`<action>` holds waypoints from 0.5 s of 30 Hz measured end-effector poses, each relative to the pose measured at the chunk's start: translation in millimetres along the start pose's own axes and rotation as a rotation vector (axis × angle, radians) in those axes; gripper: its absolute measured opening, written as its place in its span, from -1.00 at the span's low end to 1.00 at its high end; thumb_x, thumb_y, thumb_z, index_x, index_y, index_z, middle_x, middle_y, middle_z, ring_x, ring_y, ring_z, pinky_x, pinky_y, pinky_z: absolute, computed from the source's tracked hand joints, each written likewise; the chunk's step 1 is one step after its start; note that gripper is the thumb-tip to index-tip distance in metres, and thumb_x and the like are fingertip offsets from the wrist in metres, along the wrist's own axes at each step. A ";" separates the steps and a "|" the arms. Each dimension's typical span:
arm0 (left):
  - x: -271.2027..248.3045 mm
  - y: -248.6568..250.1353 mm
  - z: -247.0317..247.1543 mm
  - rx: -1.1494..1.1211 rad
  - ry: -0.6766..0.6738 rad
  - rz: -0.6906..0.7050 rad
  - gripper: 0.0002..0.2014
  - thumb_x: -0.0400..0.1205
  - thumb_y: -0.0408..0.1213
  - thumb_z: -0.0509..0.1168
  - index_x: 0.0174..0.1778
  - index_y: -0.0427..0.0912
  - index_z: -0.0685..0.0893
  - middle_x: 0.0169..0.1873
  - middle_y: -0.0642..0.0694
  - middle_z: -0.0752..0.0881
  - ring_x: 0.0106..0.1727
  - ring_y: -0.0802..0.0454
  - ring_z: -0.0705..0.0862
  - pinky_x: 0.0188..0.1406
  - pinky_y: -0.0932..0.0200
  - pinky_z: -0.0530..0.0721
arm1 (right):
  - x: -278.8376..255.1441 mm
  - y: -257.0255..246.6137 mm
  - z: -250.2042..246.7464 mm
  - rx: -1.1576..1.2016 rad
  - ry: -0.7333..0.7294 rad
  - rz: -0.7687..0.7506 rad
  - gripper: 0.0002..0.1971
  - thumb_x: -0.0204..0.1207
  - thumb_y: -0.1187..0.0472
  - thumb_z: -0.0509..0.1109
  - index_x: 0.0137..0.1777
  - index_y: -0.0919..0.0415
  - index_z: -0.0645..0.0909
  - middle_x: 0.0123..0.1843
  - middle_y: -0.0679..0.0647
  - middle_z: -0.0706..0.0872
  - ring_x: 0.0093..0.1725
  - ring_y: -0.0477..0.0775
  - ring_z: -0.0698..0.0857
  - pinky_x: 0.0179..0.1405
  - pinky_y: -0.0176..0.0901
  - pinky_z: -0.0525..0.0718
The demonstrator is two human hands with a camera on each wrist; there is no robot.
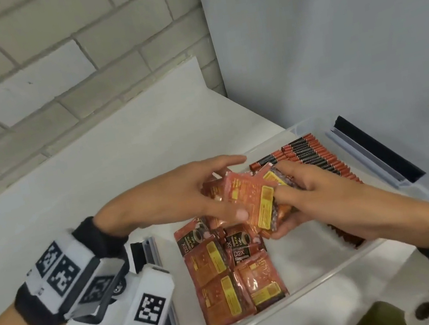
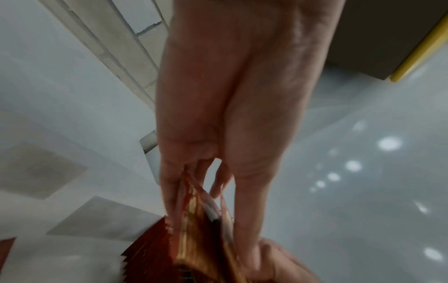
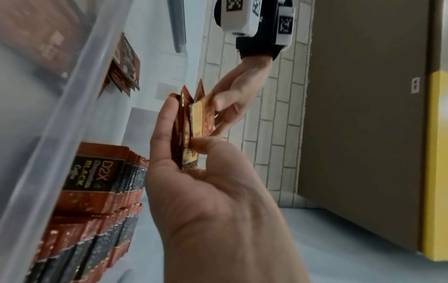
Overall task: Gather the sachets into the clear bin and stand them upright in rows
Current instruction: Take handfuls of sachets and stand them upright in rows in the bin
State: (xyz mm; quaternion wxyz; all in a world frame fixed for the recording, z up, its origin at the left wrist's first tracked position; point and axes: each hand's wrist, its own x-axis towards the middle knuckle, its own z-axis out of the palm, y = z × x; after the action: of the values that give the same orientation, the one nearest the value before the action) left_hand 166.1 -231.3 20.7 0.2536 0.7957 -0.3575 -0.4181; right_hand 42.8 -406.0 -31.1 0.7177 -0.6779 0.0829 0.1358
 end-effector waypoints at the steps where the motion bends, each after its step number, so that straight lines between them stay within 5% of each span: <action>1: 1.4 0.8 0.7 -0.003 0.029 -0.005 -0.19 0.38 0.04 0.49 0.54 0.33 0.28 0.19 0.25 0.64 0.19 0.29 0.66 0.19 0.31 0.65 | -0.9 0.7 -0.9 0.039 0.013 0.002 -0.78 0.69 0.28 0.23 0.31 0.20 0.49 0.04 0.10 0.83 -0.03 0.09 0.83 -0.15 -0.14 0.80; 8: 17.2 10.9 9.7 -0.135 0.024 0.064 -0.14 0.55 -0.24 0.43 0.62 0.27 0.02 0.47 0.13 0.41 0.38 0.16 0.55 0.29 0.13 0.65 | -3.0 5.7 -7.6 0.202 0.067 -0.001 -0.71 0.62 0.32 0.29 0.33 0.18 0.49 0.10 0.10 0.82 0.08 0.11 0.81 0.08 -0.04 0.77; 12: 26.7 20.9 10.2 -0.275 0.244 0.183 0.08 0.34 -0.06 0.55 0.60 0.32 -0.08 0.55 0.16 0.24 0.58 0.19 0.28 0.48 0.13 0.47 | -2.7 -1.7 -14.7 0.457 0.144 -0.074 -0.65 0.56 0.34 0.31 0.34 0.28 0.49 0.15 0.16 0.80 0.14 0.17 0.79 0.09 0.00 0.77; 15: 38.9 22.4 11.9 -0.397 0.313 0.252 0.28 0.17 0.04 0.69 0.62 0.30 -0.12 0.57 0.15 0.25 0.57 0.24 0.28 0.50 0.19 0.38 | -4.1 -10.4 -21.4 0.720 0.173 -0.123 -0.66 0.55 0.35 0.27 0.32 0.35 0.53 0.17 0.25 0.78 0.18 0.15 0.77 0.07 -0.02 0.77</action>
State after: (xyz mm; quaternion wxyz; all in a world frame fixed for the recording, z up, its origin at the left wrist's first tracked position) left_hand 163.4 -276.7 11.4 0.5065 0.7346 -0.3211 -0.3174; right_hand 43.5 -428.0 -21.4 0.9072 -0.3951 0.1448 -0.0034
